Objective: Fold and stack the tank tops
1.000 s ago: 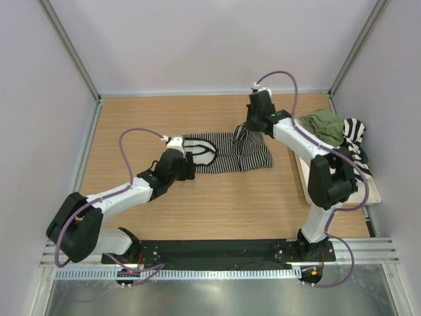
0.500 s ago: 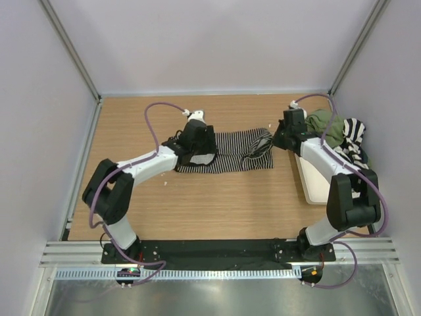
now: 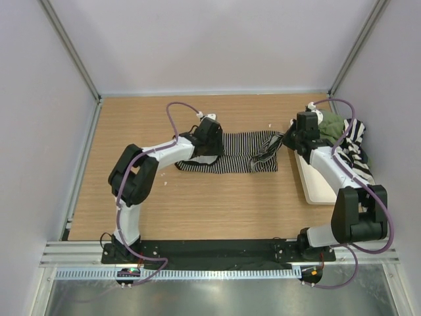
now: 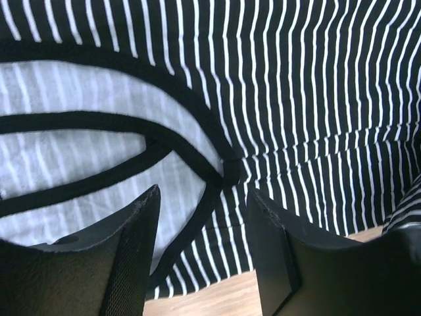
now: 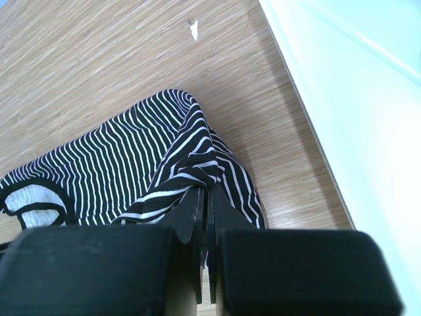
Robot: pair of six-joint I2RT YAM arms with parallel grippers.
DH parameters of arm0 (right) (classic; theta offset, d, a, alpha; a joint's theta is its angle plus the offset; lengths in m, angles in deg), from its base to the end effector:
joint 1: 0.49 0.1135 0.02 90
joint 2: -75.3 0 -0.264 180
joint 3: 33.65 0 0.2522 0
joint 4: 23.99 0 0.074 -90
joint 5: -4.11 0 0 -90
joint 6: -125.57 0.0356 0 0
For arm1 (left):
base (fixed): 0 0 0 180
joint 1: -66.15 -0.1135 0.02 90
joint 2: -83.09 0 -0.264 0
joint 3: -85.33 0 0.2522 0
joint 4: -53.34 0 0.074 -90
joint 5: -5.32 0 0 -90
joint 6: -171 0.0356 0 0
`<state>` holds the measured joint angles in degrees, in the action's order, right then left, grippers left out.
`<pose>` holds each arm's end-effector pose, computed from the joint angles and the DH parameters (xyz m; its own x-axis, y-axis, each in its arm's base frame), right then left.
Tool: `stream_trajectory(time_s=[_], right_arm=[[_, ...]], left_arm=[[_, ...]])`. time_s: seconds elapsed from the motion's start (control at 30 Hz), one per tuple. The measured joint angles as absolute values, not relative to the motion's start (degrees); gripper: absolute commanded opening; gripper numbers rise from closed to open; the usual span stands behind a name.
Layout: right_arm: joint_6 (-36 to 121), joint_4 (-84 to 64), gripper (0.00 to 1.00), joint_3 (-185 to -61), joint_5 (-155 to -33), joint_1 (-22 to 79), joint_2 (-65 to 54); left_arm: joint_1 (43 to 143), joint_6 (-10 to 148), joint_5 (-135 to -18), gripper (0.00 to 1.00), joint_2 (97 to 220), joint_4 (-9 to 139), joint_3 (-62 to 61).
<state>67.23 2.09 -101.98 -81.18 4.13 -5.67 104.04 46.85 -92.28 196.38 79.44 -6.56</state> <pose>0.3093 0.0221 0.2506 -0.5393 0.4812 -0.6911 0.3133 0.8764 0.3658 0.3446 -0.2622 0.1834 -0.7837 -0.0952 -0.6138 0.1188 0.9470 -0.2986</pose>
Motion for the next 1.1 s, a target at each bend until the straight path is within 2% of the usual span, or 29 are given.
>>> stream_trajectory(time_s=[0.17, 0.6, 0.7, 0.77, 0.93, 1.1], right_arm=[[67.4, 1.5, 0.01, -101.7, -81.2, 4.1, -5.7], [67.5, 0.8, 0.01, -101.0, -81.3, 3.8, -5.7], [67.5, 0.6, 0.01, -100.9, -81.3, 3.7, -5.7], [67.5, 0.5, 0.01, -100.8, -81.3, 3.5, -5.6], [67.6, 0.4, 0.01, -100.1, -81.6, 3.1, -5.3], [67.6, -0.3, 0.01, -99.8, -85.6, 3.1, -5.3]], left_arm=[[104.1, 46.5, -91.0, 0.48, 199.2, 80.9, -10.4], [105.7, 46.2, -91.0, 0.38, 204.3, 86.4, -18.3], [105.7, 46.0, -90.9, 0.24, 206.5, 89.1, -21.5], [105.7, 45.5, -91.0, 0.02, 207.9, 90.2, -23.3], [104.8, 45.0, -91.1, 0.00, 207.0, 90.3, -20.7], [100.2, 44.4, -91.1, 0.00, 196.3, 88.5, -7.2]])
